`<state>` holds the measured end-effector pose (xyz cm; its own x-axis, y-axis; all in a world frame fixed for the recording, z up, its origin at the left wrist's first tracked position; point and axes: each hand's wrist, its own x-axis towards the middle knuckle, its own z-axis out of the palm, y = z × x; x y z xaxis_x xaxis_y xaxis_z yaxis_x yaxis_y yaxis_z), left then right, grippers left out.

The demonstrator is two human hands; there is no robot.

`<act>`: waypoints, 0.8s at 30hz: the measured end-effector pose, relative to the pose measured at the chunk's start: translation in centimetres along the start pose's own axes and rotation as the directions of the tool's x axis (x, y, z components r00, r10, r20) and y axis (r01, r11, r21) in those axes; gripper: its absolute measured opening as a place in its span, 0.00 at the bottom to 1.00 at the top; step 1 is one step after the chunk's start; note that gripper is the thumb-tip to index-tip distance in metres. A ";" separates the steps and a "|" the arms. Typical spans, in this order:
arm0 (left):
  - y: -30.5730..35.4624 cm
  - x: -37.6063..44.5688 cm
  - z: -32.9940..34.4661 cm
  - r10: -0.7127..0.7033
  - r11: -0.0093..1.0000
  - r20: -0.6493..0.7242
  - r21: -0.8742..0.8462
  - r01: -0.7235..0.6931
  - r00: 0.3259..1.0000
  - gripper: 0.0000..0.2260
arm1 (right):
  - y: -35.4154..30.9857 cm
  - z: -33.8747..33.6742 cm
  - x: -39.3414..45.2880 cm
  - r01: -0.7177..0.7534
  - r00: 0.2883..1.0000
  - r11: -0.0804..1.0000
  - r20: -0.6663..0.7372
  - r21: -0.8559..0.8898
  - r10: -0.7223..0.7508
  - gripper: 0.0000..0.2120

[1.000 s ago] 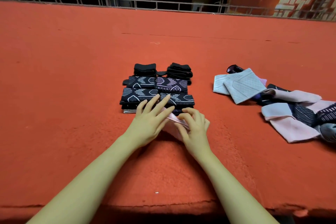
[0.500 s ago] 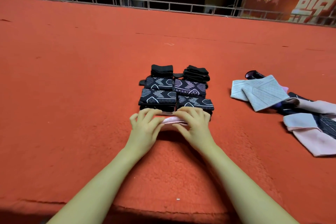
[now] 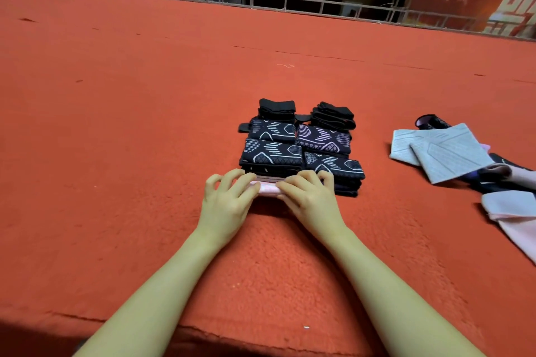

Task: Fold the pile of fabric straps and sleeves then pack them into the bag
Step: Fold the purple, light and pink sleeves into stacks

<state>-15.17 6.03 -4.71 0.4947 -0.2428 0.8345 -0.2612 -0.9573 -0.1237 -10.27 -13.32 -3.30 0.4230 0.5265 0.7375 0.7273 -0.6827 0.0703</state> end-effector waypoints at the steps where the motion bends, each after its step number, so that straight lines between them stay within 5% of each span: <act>1: -0.2 -0.2 0.1 0.018 1.000 0.028 -0.003 -0.018 0.999 0.06 | 0.0 0.3 0.0 0.016 1.000 1.000 -0.001 -0.018 -0.016 0.09; 7: 0.2 -2.0 0.3 0.003 0.991 0.338 -0.127 0.042 0.941 0.13 | -0.7 1.1 -2.6 -0.112 0.975 0.989 0.201 0.101 0.090 0.14; 13: 1.2 -1.9 -0.5 -0.101 0.987 0.539 -0.054 0.154 0.836 0.19 | -1.5 0.4 -2.9 -0.253 0.901 0.958 0.392 0.133 0.183 0.16; 17: 2.1 -1.4 -1.2 -0.127 0.986 0.568 -0.016 0.165 0.813 0.21 | -1.5 -0.2 -3.8 -0.379 0.836 0.900 0.497 0.216 0.232 0.18; 24: 5.9 0.9 -1.3 -0.049 0.989 0.546 -0.090 0.117 0.836 0.21 | 1.8 -3.1 -5.5 -0.471 0.831 0.855 0.437 0.219 0.345 0.16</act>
<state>-17.28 0.39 -3.97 0.8790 -0.2417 0.4110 -0.2754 -0.9610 0.0239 -12.96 -19.05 -5.17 0.8386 0.4227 0.3436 0.5409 -0.7205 -0.4340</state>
